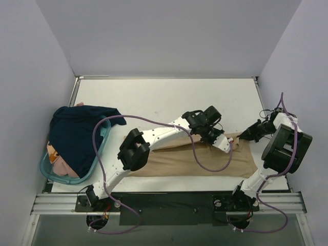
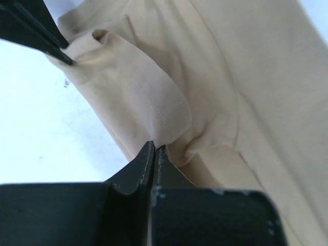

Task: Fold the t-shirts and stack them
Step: Fold the other side of the tshirt into a rectangle

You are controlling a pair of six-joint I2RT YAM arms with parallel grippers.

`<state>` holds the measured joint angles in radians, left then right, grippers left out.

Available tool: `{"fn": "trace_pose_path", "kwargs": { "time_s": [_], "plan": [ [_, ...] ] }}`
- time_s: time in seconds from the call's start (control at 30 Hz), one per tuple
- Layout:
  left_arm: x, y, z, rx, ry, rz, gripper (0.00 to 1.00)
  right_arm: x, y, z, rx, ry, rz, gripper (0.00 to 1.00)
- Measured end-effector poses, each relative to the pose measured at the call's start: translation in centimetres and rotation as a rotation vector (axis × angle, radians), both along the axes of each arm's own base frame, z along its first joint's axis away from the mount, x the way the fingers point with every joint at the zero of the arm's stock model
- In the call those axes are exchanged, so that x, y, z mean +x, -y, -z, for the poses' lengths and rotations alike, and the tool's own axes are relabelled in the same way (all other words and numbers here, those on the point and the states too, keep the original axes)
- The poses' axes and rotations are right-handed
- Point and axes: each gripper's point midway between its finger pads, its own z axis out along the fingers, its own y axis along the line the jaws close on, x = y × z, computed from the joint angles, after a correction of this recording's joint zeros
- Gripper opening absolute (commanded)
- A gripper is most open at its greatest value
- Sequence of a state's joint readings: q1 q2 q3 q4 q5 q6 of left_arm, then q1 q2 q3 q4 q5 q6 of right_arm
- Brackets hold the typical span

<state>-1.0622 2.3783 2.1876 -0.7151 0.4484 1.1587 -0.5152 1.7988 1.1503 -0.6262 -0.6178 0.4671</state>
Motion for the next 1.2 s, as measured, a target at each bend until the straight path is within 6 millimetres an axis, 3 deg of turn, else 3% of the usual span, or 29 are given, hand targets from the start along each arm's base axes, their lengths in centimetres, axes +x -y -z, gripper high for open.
{"fn": "trace_pose_path", "kwargs": {
  "time_s": [0.2,0.43,0.73,0.97,1.03,1.07,1.2],
  "plan": [
    [-1.7,-1.9,0.5,0.043,-0.2,-0.023,0.0,-3.3,-0.9,-1.5,-0.021,-0.012,-0.008,0.0],
    [-3.9,-2.6,1.5,0.068,-0.322,-0.005,0.0,-7.3,-0.7,-0.7,0.018,-0.128,0.037,0.0],
    [-5.1,-3.5,2.8,0.086,-0.424,0.002,0.0,-11.6,-2.1,0.1,0.064,-0.233,0.038,0.01],
    [-5.1,-4.2,3.6,0.099,-0.452,0.001,0.02,-12.8,-2.1,0.9,0.053,-0.289,0.033,0.1],
    [-5.1,-4.3,3.6,0.098,-0.457,0.004,0.09,-12.9,-2.0,0.9,0.049,-0.293,0.035,0.23],
    [-5.2,-4.3,3.5,0.097,-0.46,0.006,0.17,-12.9,-1.9,0.9,0.05,-0.292,0.038,0.29],
    [-5.7,-4.4,3.4,0.098,-0.485,0.018,0.35,-13.2,-1.4,1.0,0.059,-0.294,0.078,0.35]
  ]
}}
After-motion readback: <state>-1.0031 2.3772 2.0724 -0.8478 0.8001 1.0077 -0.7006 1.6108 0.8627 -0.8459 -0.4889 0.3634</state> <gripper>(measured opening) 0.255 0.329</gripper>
